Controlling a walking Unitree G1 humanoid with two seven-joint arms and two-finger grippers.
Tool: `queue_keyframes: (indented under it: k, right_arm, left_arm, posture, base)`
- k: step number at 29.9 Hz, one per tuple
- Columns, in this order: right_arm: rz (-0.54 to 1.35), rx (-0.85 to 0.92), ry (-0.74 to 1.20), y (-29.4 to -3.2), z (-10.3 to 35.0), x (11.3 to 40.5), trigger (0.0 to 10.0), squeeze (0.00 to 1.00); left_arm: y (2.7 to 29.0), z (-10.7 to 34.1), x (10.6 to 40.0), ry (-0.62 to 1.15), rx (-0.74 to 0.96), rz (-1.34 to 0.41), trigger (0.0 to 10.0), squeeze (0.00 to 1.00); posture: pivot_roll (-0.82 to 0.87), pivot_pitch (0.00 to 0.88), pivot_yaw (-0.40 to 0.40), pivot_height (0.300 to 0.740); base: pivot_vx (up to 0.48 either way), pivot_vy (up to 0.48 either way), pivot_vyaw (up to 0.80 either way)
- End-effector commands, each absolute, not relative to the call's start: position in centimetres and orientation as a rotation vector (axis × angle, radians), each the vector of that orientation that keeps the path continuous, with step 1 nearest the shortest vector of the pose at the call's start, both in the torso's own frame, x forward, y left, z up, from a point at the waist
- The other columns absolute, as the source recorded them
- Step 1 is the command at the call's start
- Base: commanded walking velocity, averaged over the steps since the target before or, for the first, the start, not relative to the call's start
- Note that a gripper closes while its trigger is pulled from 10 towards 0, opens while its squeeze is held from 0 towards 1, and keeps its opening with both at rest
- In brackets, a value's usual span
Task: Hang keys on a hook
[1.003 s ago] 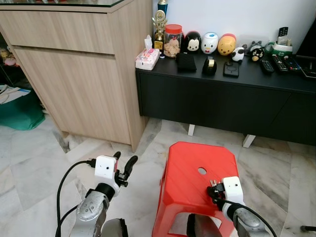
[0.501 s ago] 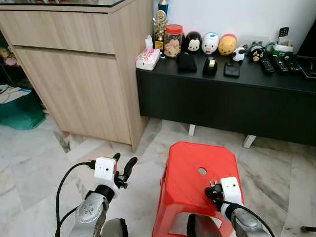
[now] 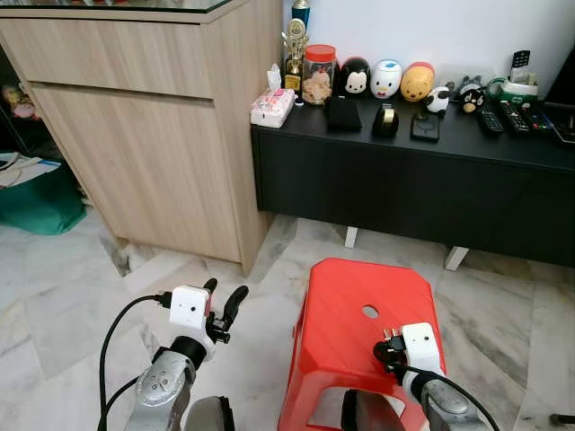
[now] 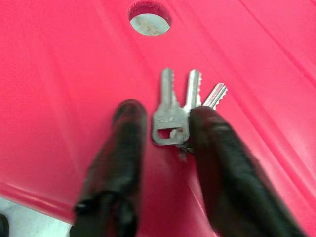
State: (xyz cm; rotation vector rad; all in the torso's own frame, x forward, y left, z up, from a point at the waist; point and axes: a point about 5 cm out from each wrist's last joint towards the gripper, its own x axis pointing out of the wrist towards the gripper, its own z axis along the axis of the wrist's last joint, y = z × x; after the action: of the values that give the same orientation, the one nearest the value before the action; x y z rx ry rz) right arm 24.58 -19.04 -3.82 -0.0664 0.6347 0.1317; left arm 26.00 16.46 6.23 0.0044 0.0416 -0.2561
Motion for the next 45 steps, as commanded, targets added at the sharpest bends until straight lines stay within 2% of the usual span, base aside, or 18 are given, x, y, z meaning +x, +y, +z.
queue_keyframes:
  k: [1,23,31,41,42,45]
  right_arm:
    - [0.13,-0.057,0.671,-18.9,-4.4,24.0,0.0,0.0]
    - [0.139,-0.055,0.68,-18.5,-4.5,23.9,0.0,0.0]
    - [0.031,-0.005,0.429,-19.6,-1.4,26.5,0.0,0.0]
    - [0.008,0.024,0.228,-20.2,1.4,27.4,0.0,0.0]
    - [0.0,0.025,0.197,-20.3,1.8,27.5,10.0,0.0]
    - [-0.016,0.025,0.119,-20.4,3.3,27.9,10.0,0.0]
  left_arm:
    - [16.6,6.5,25.9,0.031,0.022,-0.263,10.0,0.0]
    - [16.7,6.4,25.8,0.038,0.029,-0.265,10.0,0.0]
    - [16.8,6.5,26.0,0.035,0.03,-0.262,10.0,0.0]
    - [16.6,6.5,26.4,0.032,0.023,-0.256,10.0,0.0]
    - [16.6,6.5,26.4,0.031,0.023,-0.254,10.0,0.0]
    - [16.6,6.5,26.6,0.027,0.021,-0.249,10.0,0.0]
  posture:
    - [0.04,0.0,-0.027,0.587]
    - [0.05,0.0,-0.027,0.587]
    - [0.04,0.0,-0.027,0.587]
    - [0.02,0.0,-0.033,0.587]
    - [0.02,0.0,-0.034,0.587]
    - [0.02,0.0,-0.037,0.587]
  base:
    - [0.0,0.0,0.0]
    - [0.0,0.0,0.0]
    - [0.0,0.0,0.0]
    - [0.0,0.0,0.0]
    - [0.0,0.0,0.0]
    - [0.0,0.0,0.0]
